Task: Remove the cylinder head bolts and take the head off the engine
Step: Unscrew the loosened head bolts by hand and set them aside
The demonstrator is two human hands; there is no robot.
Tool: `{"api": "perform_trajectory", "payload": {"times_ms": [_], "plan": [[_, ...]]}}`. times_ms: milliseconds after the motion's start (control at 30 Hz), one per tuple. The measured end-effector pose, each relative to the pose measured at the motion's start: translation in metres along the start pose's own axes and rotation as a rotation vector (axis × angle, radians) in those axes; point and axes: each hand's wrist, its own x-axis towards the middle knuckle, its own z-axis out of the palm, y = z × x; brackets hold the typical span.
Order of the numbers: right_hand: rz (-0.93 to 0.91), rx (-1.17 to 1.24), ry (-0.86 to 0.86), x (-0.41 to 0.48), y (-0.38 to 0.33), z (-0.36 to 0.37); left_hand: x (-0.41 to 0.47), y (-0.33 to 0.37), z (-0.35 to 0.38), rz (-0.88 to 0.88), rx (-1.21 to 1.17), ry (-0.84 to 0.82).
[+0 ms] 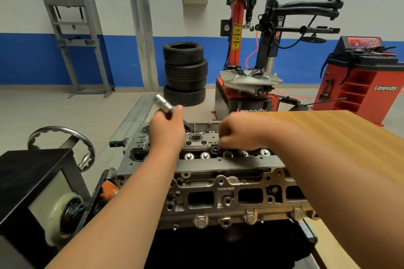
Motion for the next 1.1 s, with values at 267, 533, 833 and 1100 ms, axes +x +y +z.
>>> {"api": "perform_trajectory", "payload": {"times_ms": [267,533,833,1100], "plan": [[-0.023,-0.414,0.114,0.010,-0.020,0.021,-0.002,-0.006,0.006,0.095,0.197,-0.225],[0.053,-0.303,0.039,0.011,-0.022,0.020,-0.004,-0.004,0.004,0.079,0.226,-0.304],[-0.010,-0.149,-0.008,0.007,-0.008,0.017,-0.007,-0.002,0.004,0.082,0.252,-0.329],[0.186,-0.244,-0.020,0.009,-0.007,0.008,-0.009,-0.001,0.004,0.086,0.273,-0.346]]}}
